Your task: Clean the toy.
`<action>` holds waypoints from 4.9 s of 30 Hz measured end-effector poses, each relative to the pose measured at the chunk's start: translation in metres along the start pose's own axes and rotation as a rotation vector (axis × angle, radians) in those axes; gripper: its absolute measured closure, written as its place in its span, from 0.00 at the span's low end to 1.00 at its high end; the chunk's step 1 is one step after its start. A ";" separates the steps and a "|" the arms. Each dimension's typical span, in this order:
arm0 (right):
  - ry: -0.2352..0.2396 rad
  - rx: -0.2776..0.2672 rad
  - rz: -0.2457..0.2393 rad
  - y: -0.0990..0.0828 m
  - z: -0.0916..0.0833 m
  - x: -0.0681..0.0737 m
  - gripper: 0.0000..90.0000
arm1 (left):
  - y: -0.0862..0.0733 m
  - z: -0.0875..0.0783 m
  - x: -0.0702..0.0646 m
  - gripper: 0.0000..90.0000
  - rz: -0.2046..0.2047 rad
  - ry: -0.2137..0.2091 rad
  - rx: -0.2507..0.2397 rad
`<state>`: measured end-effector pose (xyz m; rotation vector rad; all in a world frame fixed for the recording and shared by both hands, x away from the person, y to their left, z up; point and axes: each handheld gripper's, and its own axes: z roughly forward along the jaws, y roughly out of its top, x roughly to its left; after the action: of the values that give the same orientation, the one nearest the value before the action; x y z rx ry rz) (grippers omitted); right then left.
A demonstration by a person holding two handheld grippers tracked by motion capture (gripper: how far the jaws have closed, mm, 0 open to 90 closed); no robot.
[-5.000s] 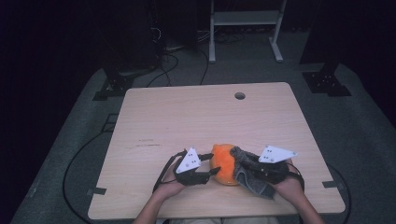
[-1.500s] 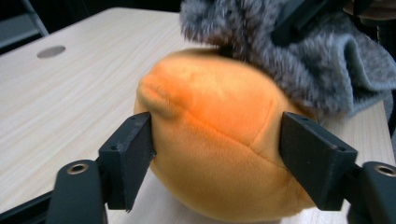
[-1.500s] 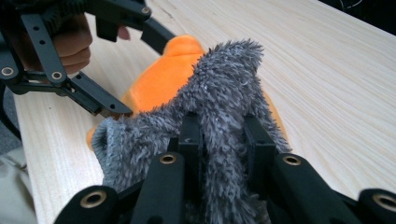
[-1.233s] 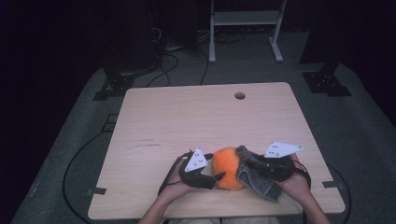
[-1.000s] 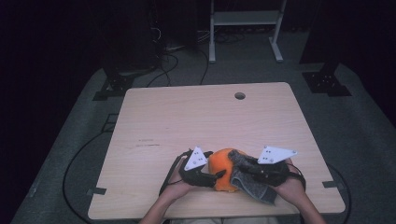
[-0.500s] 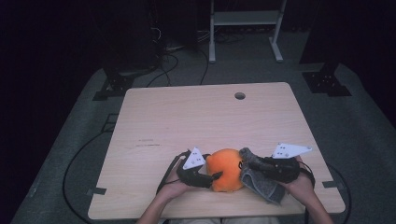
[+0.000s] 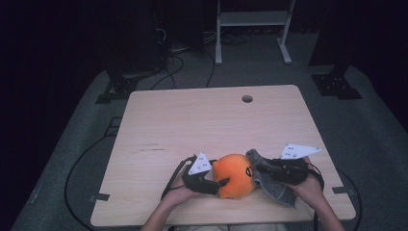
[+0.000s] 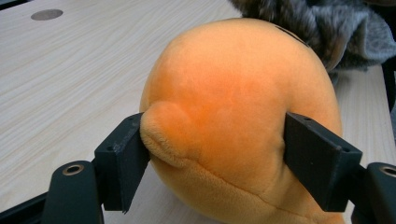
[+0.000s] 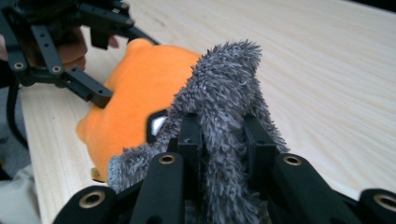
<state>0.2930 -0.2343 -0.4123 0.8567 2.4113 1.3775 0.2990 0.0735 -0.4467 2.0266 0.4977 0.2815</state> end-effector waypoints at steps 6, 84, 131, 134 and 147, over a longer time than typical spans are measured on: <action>0.032 0.038 -0.013 -0.004 0.005 0.008 0.80 | 0.018 -0.006 0.004 0.17 -0.155 -0.008 -0.051; 0.047 0.000 0.052 -0.009 0.014 0.001 0.80 | 0.007 -0.004 -0.019 0.27 0.182 -0.031 -0.021; 0.081 0.040 -0.267 0.048 0.010 0.073 0.79 | 0.014 -0.001 -0.032 0.36 0.254 -0.065 -0.022; 0.070 0.048 -0.258 0.045 0.017 0.070 0.80 | 0.010 -0.003 -0.027 0.36 0.226 -0.070 -0.023; 0.027 0.048 -0.062 0.004 0.005 0.016 0.80 | 0.003 -0.009 -0.012 0.36 0.170 -0.080 0.016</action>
<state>0.2841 -0.2195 -0.4102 0.7726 2.4782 1.3222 0.2857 0.0741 -0.4393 2.0901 0.2792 0.2991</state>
